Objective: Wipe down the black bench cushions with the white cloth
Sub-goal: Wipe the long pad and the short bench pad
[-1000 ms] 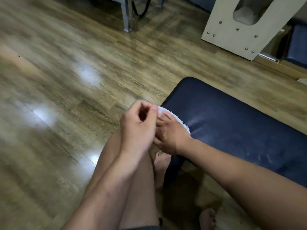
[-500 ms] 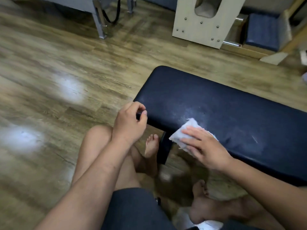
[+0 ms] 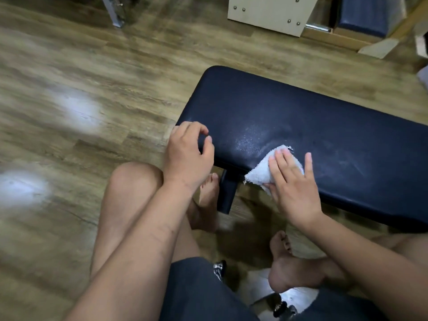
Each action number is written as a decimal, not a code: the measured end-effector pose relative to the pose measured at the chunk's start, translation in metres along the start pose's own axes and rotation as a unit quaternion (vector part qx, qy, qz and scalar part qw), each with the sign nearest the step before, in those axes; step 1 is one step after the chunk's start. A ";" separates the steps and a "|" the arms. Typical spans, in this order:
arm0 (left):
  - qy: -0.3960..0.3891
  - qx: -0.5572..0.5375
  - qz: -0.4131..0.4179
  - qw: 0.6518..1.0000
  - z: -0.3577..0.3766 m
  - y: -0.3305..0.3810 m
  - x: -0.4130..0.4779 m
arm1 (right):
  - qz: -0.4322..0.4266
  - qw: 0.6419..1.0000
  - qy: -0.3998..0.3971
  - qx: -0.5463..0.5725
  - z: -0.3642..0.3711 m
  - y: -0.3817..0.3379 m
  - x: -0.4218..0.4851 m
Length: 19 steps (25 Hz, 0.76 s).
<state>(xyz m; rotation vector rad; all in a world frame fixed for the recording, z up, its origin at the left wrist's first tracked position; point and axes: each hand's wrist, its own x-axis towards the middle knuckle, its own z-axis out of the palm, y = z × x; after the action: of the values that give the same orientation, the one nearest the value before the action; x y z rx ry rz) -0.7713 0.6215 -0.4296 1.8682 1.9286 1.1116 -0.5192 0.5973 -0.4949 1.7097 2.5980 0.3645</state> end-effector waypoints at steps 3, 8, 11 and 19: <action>-0.011 0.019 0.003 1.000 0.003 -0.008 0.001 | -0.065 0.997 0.011 -0.030 -0.005 -0.022 0.032; -0.040 0.066 -0.001 0.997 0.011 -0.001 -0.003 | -0.120 0.988 -0.092 -0.032 -0.028 -0.115 0.121; -0.065 0.064 -0.011 0.996 0.018 0.009 -0.004 | -0.139 0.986 -0.063 -0.065 -0.021 -0.110 0.121; -0.129 0.090 0.028 0.987 0.045 0.051 -0.014 | -0.092 0.995 -0.040 -0.001 -0.006 -0.018 0.047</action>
<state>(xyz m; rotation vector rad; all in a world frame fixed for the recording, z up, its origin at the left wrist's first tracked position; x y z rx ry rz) -0.7019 0.6189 -0.4315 2.0540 1.8923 0.6864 -0.5554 0.6315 -0.4870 1.4361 2.6659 0.2879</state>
